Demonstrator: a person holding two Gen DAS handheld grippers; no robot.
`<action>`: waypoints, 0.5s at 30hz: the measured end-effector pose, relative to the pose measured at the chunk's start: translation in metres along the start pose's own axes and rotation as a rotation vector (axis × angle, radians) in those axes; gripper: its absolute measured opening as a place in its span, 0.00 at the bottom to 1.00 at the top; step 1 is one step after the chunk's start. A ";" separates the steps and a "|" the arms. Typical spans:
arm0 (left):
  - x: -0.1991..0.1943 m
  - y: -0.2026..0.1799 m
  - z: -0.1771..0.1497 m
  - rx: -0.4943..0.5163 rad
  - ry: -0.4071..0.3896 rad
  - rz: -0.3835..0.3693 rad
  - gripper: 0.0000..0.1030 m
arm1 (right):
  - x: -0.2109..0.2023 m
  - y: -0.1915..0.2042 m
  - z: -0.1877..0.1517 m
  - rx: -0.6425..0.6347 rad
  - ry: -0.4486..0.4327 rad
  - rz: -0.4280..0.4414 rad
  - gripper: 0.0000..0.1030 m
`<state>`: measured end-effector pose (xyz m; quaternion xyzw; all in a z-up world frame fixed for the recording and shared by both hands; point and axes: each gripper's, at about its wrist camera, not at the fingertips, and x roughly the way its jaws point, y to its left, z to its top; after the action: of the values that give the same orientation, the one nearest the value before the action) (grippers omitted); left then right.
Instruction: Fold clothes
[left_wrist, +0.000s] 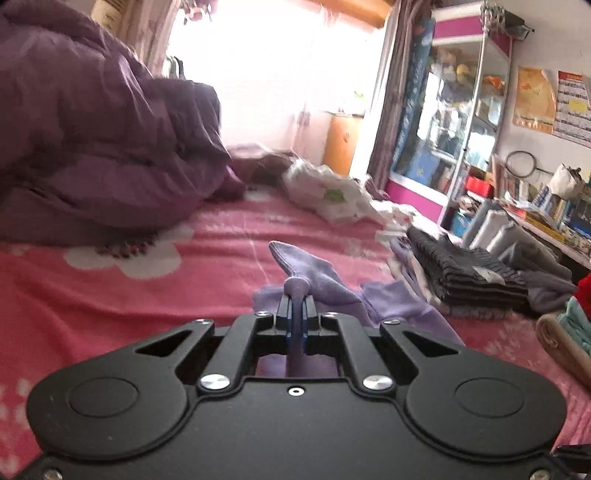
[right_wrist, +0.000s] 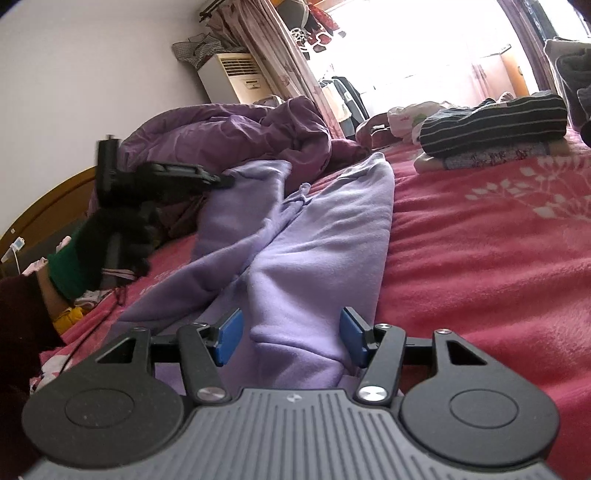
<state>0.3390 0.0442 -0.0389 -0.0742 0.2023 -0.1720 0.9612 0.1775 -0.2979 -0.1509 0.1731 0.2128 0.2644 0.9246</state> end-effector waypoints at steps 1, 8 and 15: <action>-0.007 0.003 0.002 -0.010 -0.015 0.008 0.02 | 0.000 -0.001 0.000 0.002 0.000 0.000 0.56; -0.060 0.032 0.007 -0.070 -0.093 0.086 0.02 | 0.004 -0.004 0.001 0.024 0.010 -0.003 0.56; -0.108 0.060 -0.007 -0.072 -0.112 0.216 0.02 | 0.009 0.000 0.001 0.001 0.025 -0.032 0.56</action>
<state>0.2613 0.1389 -0.0184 -0.0959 0.1614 -0.0556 0.9806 0.1846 -0.2935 -0.1530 0.1669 0.2274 0.2514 0.9259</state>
